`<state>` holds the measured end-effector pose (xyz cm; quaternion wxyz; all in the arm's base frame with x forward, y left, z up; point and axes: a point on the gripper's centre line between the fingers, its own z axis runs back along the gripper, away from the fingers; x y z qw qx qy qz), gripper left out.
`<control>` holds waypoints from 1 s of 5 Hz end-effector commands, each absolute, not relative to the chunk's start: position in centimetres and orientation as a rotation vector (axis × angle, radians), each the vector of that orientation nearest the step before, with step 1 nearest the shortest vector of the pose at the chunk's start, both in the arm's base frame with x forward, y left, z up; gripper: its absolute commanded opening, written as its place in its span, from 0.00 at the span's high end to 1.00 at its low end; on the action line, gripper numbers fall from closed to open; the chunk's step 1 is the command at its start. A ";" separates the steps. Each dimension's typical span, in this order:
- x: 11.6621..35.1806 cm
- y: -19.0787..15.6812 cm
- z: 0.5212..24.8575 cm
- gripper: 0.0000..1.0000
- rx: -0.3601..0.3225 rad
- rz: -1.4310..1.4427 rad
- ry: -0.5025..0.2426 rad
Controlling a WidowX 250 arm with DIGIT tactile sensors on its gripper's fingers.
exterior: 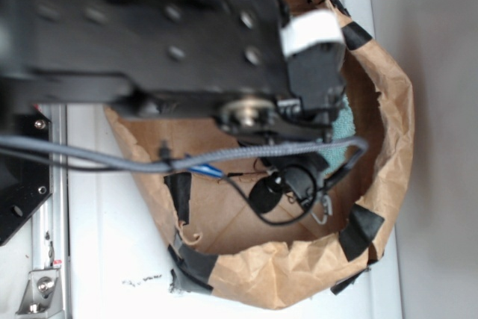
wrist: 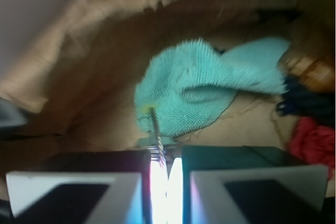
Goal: Grab the silver keys.
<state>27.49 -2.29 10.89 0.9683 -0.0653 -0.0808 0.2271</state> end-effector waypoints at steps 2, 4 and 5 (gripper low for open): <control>27.1 -4.1 4.9 1.00 -0.083 0.456 -0.084; 25.6 -3.2 12.4 1.00 -0.285 0.395 -0.260; 25.3 -2.2 15.2 1.00 -0.303 0.421 -0.291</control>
